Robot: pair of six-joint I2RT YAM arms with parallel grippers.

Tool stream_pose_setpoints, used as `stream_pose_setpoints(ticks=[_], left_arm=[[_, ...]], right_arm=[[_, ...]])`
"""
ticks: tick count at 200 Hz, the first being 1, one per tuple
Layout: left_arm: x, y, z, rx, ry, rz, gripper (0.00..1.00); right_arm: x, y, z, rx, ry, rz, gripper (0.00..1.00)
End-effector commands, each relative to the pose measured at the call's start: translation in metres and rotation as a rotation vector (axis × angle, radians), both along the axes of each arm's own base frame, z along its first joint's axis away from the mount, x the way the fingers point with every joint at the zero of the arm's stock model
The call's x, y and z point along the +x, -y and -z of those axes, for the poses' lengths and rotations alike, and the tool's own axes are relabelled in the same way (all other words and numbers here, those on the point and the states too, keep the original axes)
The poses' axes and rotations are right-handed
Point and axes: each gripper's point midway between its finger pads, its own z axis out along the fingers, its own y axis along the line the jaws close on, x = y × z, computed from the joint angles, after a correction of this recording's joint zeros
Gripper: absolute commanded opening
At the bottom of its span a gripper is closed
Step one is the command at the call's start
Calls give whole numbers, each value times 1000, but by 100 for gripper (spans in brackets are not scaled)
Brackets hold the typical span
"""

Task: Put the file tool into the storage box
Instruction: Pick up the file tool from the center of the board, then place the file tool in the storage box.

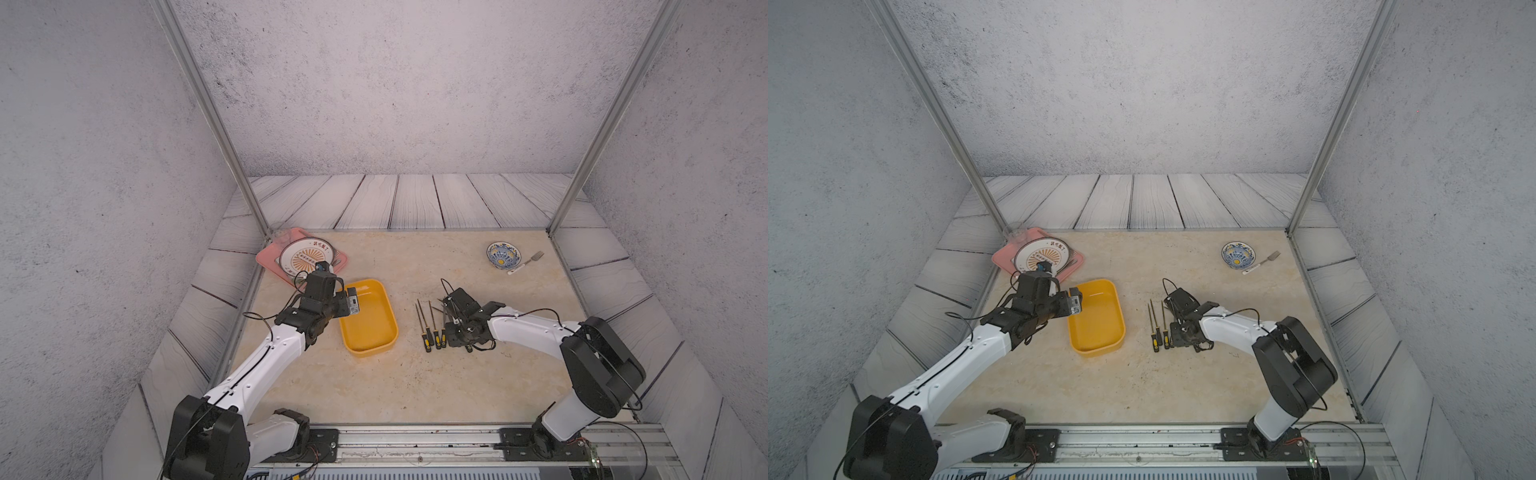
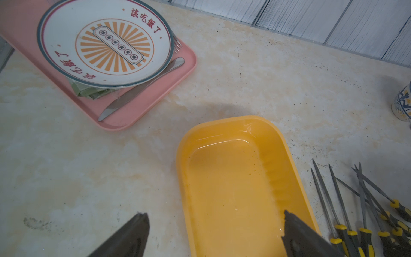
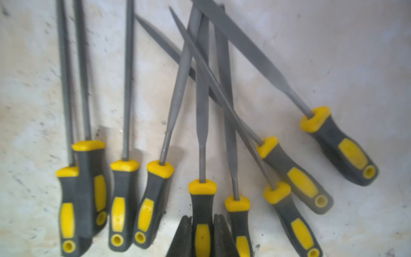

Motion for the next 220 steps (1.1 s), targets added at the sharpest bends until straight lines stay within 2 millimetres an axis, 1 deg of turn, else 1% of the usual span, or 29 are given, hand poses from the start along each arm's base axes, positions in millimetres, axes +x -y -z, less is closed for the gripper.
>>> stream_pose_setpoints(ticks=[1, 19, 27, 48, 63, 73, 82, 107, 131, 162, 193, 220], left_arm=[[0, 5, -9, -16, 29, 16, 99], [0, 6, -10, -19, 32, 17, 99], [1, 6, -10, -22, 33, 19, 98], [1, 9, -10, -32, 33, 29, 98], [2, 16, -11, -58, 38, 57, 98], [2, 26, -12, -99, 43, 93, 99], [2, 38, -14, -151, 50, 140, 98], [-2, 74, -22, -298, 68, 273, 99], [-7, 99, -17, -344, 37, 359, 99], [-12, 125, -19, -405, 31, 443, 100], [-17, 150, -20, -421, 20, 519, 99], [-17, 161, -24, -459, 26, 551, 99]], right_arm=[[14, -14, -37, 57, 76, -38, 5], [16, -23, -52, 99, 85, -57, 5], [15, -26, -55, 115, 78, -67, 5], [11, -35, -56, 151, 47, -88, 5], [7, -43, -57, 205, 31, -101, 5], [5, -52, -59, 263, 24, -116, 5], [3, -62, -62, 319, 17, -133, 5], [0, -90, -79, 483, -2, -169, 5], [2, -109, -99, 591, -6, -196, 5], [4, -132, -121, 685, -3, -237, 4], [1, -152, -137, 716, 5, -286, 4], [-3, -165, -142, 719, -1, -321, 4]])
